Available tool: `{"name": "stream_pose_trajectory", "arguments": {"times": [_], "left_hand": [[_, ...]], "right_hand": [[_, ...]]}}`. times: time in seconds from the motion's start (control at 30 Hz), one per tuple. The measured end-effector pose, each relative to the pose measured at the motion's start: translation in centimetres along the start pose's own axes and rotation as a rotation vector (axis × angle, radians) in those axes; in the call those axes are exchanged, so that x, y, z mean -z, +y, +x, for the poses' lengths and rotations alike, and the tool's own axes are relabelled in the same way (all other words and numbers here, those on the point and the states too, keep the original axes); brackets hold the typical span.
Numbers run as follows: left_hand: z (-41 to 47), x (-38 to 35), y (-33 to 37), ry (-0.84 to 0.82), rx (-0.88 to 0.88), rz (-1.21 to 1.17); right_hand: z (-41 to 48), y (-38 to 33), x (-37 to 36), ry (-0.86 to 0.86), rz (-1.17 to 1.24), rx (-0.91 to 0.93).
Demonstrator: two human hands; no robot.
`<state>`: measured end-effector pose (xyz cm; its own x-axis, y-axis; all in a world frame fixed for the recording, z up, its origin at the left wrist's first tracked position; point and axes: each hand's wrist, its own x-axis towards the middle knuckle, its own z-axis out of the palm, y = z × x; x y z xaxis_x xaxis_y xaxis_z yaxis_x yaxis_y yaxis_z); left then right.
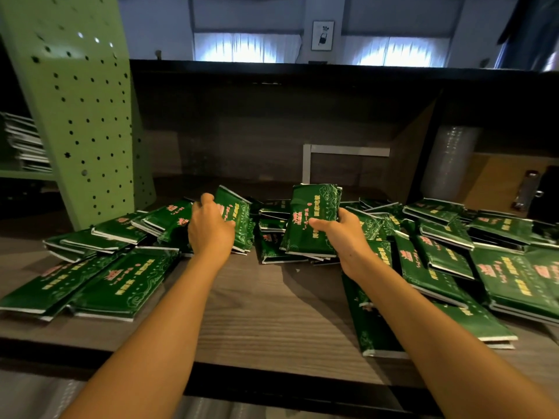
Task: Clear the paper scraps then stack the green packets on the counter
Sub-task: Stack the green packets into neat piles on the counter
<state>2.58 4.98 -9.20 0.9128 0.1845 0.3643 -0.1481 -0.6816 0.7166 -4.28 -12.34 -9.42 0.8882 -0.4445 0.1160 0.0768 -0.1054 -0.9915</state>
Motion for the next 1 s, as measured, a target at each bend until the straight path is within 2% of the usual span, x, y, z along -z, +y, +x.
{"name": "stream_pose_trajectory", "arguments": {"times": [0.13, 0.2, 0.3, 0.33, 0.43, 0.53, 0.67, 0.77, 0.83, 0.9, 0.93, 1.0], "left_hand": [[0.1, 0.3, 0.7, 0.119, -0.05, -0.26], [0.1, 0.5, 1.2, 0.109, -0.044, -0.49], [-0.5, 0.6, 2.2, -0.106, 0.034, -0.964], [-0.8, 0.4, 2.5, -0.174, 0.034, -1.015], [-2.1, -0.8, 3.2, -0.27, -0.051, -0.934], [-3.0, -2.1, 3.4, -0.276, -0.119, -0.834], [-3.6, -2.7, 3.3, -0.322, -0.117, -0.697], [-3.3, -2.4, 3.2, -0.26, -0.171, -0.595], [-2.4, -1.8, 2.5, -0.095, -0.23, -0.378], [-1.1, -1.1, 1.1, 0.025, -0.202, -0.085], [-0.5, -0.7, 0.5, 0.014, -0.149, 0.047], [0.0, -0.2, -0.5, -0.108, -0.041, 0.254]], "right_hand": [[0.2, 0.2, -0.1, 0.026, 0.014, -0.016], [0.1, 0.2, -0.2, 0.024, 0.019, -0.024], [0.1, 0.1, -0.3, 0.013, 0.029, -0.025], [0.0, 0.1, -0.3, 0.01, 0.034, -0.025], [0.0, 0.1, -0.5, 0.02, 0.091, -0.037], [-0.2, -0.2, -1.0, 0.017, 0.123, -0.065], [-0.5, -0.5, -1.3, -0.094, 0.164, -0.133], [-0.4, -0.4, -0.8, -0.083, 0.151, -0.128], [-0.5, -0.5, -0.5, -0.041, 0.194, -0.129], [-0.4, -0.5, -0.2, -0.012, 0.223, -0.149], [-0.5, -0.6, -0.1, -0.01, 0.234, -0.151], [-0.5, -0.6, -0.2, -0.019, 0.253, -0.15]]}}
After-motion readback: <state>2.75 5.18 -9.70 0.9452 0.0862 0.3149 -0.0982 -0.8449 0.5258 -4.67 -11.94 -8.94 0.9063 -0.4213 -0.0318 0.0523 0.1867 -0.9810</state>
